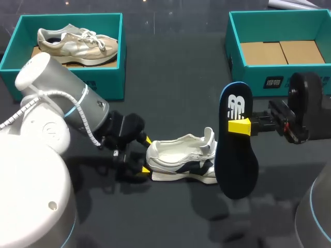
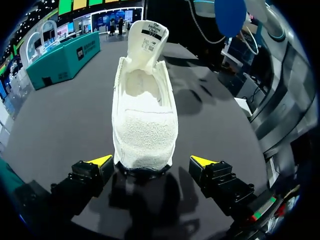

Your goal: Take the shoe out of the shoebox, open the shoe tongue, remove and reinsert the insole, then place the shoe into the shoebox

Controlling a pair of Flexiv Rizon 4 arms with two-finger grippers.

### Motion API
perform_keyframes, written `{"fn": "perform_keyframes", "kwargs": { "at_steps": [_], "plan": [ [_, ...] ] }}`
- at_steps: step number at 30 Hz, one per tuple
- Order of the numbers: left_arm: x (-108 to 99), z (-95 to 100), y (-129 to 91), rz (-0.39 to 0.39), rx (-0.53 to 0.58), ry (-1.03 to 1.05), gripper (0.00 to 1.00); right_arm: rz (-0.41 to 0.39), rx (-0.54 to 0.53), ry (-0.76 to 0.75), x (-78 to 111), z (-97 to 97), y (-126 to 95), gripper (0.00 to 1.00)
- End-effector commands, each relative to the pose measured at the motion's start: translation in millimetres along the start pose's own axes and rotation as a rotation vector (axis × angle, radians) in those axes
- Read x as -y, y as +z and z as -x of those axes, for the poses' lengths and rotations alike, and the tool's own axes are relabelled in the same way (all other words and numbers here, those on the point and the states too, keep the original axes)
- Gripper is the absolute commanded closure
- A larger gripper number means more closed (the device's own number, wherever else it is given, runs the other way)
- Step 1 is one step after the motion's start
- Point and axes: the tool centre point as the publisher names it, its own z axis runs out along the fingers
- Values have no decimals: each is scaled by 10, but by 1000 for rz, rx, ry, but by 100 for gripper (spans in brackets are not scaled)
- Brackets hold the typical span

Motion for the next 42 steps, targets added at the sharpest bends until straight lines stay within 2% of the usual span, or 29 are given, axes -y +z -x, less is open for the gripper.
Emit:
{"fn": "perform_keyframes", "kwargs": {
  "at_steps": [1, 4, 9, 19, 36, 42],
  "plan": [
    [78, 10, -9, 137, 1, 5, 0, 2, 13, 0, 15, -62, -7, 100],
    [119, 40, -73, 201, -5, -3, 0, 2, 13, 0, 15, -62, -7, 100],
    [196, 4, -123, 357, 21, -5, 0, 2, 13, 0, 15, -62, -7, 100],
    [293, 6, -96, 547, 48, 17, 0, 2, 13, 0, 15, -62, -7, 100],
    [347, 41, -39, 615, 65, 38, 0, 2, 13, 0, 15, -62, -7, 100],
    [416, 64, -120, 607, 63, 44, 0, 2, 13, 0, 15, -62, -7, 100]
  ]
}}
